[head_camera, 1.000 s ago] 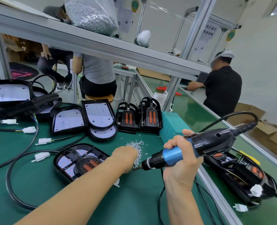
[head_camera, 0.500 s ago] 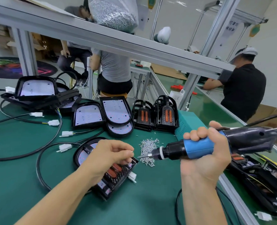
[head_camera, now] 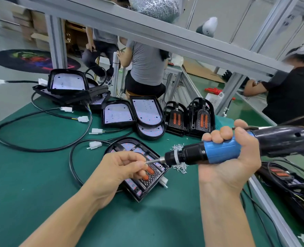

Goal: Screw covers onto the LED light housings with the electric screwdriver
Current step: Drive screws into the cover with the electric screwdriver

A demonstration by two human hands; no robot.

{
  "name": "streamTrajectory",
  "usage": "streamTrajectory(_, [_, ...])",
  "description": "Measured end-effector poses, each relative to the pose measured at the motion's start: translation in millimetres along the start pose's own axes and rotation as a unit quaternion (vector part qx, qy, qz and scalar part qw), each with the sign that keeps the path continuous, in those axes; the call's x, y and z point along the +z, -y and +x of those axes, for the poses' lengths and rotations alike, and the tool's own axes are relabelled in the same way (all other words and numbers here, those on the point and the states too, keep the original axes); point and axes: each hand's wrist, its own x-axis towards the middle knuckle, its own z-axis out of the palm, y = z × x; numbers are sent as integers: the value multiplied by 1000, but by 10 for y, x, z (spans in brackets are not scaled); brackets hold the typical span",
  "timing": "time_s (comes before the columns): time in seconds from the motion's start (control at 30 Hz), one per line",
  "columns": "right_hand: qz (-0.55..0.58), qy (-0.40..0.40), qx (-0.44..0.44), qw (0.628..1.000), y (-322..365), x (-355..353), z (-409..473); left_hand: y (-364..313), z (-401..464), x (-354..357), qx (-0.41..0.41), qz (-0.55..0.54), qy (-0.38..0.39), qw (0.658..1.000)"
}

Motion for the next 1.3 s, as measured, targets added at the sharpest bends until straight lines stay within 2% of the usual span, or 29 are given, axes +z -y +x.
streamTrajectory(0.23, [-30, 26, 26, 999, -97, 2, -88, 14, -83, -129, 9, -15, -43, 999])
streamTrajectory(0.37, [-89, 48, 23, 995, -182, -74, -168, 63, -118, -233, 43, 151, -82, 984])
streamTrajectory(0.5, [-135, 81, 28, 987, -285, -147, -236, 134, -152, -268, 98, 351, -86, 927])
streamTrajectory(0.63, [-154, 119, 25, 981, -364, -158, -251, 221, -169, -228, 139, 444, -80, 882])
streamTrajectory(0.87, [-142, 158, 62, 975, -448, -155, -247, 344, -139, -188, 180, 482, -96, 852])
streamTrajectory(1.17, [-198, 205, 25, 958, -444, -130, -295, 398, -121, -171, 178, 466, -110, 860])
streamTrajectory(1.3, [-194, 206, 37, 958, -452, -111, -305, 403, -115, -178, 181, 467, -110, 859])
